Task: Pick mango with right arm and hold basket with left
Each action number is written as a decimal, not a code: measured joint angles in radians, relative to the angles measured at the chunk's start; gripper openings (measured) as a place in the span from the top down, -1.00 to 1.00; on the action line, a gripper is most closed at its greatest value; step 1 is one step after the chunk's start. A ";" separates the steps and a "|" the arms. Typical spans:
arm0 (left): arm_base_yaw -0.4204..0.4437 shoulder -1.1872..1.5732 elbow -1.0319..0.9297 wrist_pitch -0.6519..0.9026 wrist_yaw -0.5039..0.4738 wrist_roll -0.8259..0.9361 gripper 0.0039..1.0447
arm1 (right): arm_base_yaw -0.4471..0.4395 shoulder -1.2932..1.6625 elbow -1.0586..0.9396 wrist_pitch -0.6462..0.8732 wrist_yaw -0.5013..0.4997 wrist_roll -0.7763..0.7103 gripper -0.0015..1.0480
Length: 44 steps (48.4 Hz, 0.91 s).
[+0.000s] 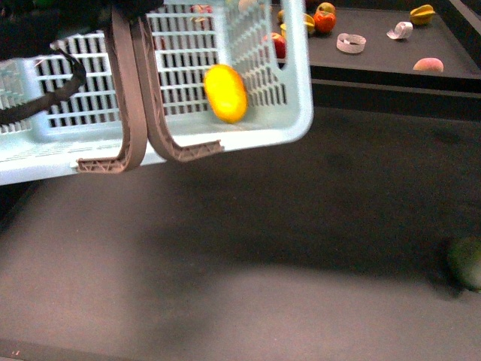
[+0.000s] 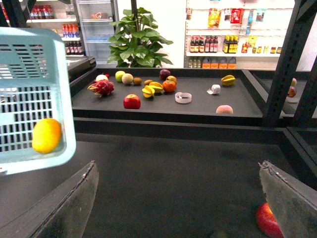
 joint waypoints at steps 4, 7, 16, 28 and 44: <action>0.022 0.011 0.060 -0.070 -0.064 -0.071 0.84 | 0.000 0.000 0.000 0.000 0.000 0.000 -0.85; 0.042 0.024 0.103 -0.132 -0.101 -0.140 0.84 | 0.000 0.000 0.000 0.000 0.000 0.000 -0.85; 0.119 0.159 0.277 -0.365 -0.179 -0.491 0.84 | 0.000 0.000 0.000 0.000 0.000 0.000 -0.85; 0.175 0.272 0.415 -0.466 -0.195 -0.699 0.84 | 0.000 0.000 0.000 0.000 0.000 0.000 -0.85; 0.287 0.415 0.555 -0.493 -0.266 -0.920 0.85 | 0.000 0.000 0.000 0.000 0.000 0.000 -0.85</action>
